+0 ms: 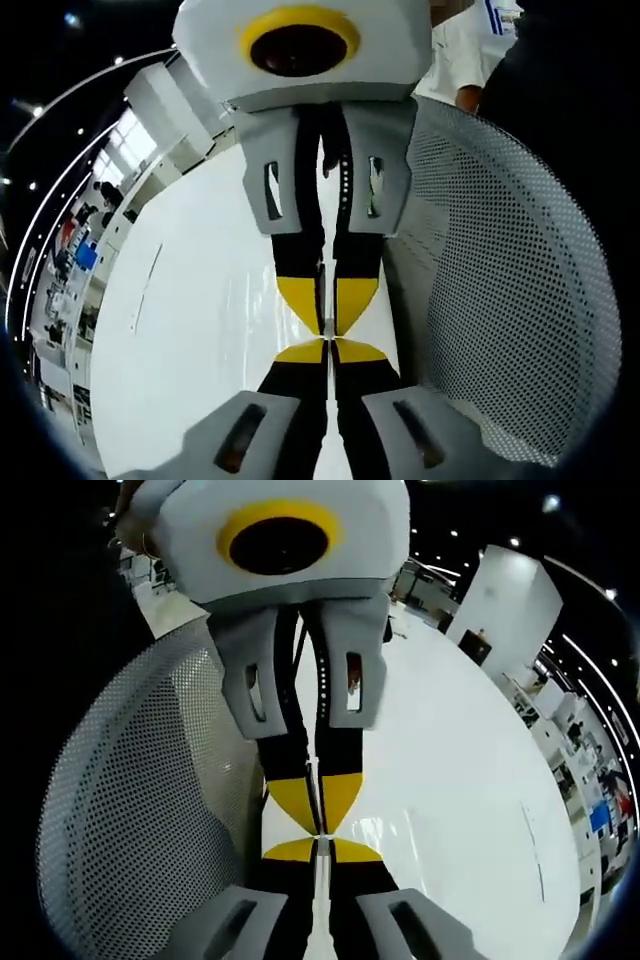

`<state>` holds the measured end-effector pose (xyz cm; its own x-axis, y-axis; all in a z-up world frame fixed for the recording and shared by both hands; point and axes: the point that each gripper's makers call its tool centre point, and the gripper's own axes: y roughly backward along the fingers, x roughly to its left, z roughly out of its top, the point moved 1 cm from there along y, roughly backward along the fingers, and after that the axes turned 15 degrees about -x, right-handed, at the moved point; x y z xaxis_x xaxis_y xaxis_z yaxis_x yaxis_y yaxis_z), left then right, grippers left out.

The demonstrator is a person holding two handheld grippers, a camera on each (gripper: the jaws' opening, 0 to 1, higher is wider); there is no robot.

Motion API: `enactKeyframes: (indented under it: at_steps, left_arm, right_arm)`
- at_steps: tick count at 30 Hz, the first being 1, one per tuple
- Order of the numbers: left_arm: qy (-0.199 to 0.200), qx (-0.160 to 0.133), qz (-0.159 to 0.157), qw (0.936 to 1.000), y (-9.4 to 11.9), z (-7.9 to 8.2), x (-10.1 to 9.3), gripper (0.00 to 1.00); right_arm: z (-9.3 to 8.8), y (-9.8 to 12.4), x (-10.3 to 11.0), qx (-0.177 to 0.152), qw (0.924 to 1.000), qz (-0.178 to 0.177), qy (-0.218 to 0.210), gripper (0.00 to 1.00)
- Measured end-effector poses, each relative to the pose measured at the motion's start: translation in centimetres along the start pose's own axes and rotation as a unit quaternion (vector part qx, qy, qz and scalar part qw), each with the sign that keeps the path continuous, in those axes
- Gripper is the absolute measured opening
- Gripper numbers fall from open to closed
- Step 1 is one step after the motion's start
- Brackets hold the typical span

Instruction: Open the resealable bag by pulling the two sides of the seal apart until the entire bag opening is separated and visibly accessible.

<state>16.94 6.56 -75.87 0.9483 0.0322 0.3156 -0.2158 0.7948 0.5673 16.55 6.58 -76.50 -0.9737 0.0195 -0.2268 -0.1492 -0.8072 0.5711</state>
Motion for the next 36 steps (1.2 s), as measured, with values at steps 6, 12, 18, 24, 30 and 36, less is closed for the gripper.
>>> enactKeyframes:
  at_steps: [6, 12, 18, 24, 30, 36]
  left_arm:
    - [-0.005, 0.013, -0.018, 0.9997, 0.2, -0.6, -0.5, 0.0]
    - [0.001, 0.004, -0.019, 0.9998, 0.3, -0.4, -0.7, 0.0]
    - [0.004, 0.001, -0.016, 0.9999, 0.4, -0.4, -0.7, 0.0]
    - [0.001, -0.001, -0.019, 0.9998, 0.4, -0.3, -0.8, 0.0]
    - [0.002, -0.002, -0.003, 1.0, 0.4, -0.7, -0.4, 0.0]
    - [0.0, -0.004, -0.006, 1.0, 0.1, 0.0, -0.6, 0.0]
  right_arm:
    - [-0.3, -0.3, 0.4, 0.014, 0.9998, 0.014, 0.005, 0.0]
    - [-0.3, -0.1, 0.7, 0.009, 0.9998, 0.016, -0.005, 0.0]
    - [-0.4, 0.1, 0.6, 0.011, 0.9999, 0.012, -0.005, 0.0]
    - [-0.6, 0.4, 0.7, 0.012, 0.9998, 0.011, -0.006, 0.0]
    - [0.1, 0.4, 0.4, 0.003, 0.9999, 0.011, 0.008, 0.0]
    - [0.6, -0.2, 0.7, 0.005, 0.9995, 0.022, 0.024, 0.0]
